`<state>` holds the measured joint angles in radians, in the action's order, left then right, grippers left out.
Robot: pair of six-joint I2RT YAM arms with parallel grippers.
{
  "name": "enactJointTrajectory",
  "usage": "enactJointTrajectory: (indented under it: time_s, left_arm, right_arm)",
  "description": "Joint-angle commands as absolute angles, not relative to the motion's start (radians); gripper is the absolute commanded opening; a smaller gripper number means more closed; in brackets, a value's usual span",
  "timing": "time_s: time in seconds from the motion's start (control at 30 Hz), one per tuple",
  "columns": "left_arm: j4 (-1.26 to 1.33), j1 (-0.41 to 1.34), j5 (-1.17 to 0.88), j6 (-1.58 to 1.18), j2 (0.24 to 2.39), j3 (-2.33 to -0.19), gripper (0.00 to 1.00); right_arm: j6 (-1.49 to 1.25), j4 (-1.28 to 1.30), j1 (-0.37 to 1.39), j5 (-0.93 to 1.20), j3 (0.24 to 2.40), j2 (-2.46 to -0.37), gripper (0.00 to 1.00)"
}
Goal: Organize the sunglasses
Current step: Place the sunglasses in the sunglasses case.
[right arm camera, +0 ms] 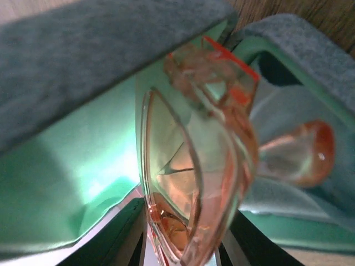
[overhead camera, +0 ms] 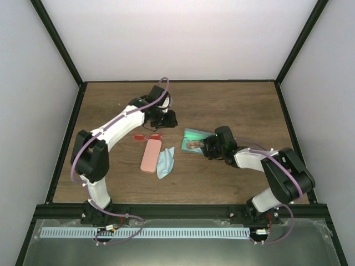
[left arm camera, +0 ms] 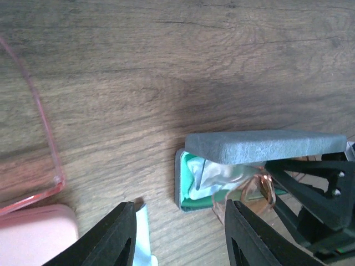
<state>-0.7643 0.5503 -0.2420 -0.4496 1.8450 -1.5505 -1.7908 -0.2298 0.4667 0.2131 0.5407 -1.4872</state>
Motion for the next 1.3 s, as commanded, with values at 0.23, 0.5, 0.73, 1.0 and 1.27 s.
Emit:
enactJointTrajectory:
  time_s: [0.23, 0.5, 0.73, 1.0, 1.27]
  left_arm:
    - [-0.762, 0.549, -0.194, -0.435, 1.767, -1.504, 0.46]
    - [-0.760, 0.550, -0.195, -0.428, 1.764, -1.508, 0.46]
    - [-0.726, 0.549, -0.209, -0.454, 1.785, -1.516, 0.46]
    - [-0.709, 0.551, -0.217, -0.478, 1.818, -1.561, 0.46]
    - [-0.742, 0.584, -0.275, -0.438, 1.895, -1.577, 0.07]
  right_arm:
    - [-1.867, -0.347, 0.507, 0.111, 0.585, -1.583, 0.38]
    - [-1.803, -0.282, 0.509, 0.126, 0.629, -1.563, 0.52]
    - [-1.671, -0.016, 0.508, 0.187, 0.701, -1.437, 0.76]
    - [-1.617, 0.168, 0.506, 0.182, 0.563, -1.182, 0.67]
    - [-1.400, 0.446, 0.339, 0.051, 0.505, -0.920, 0.31]
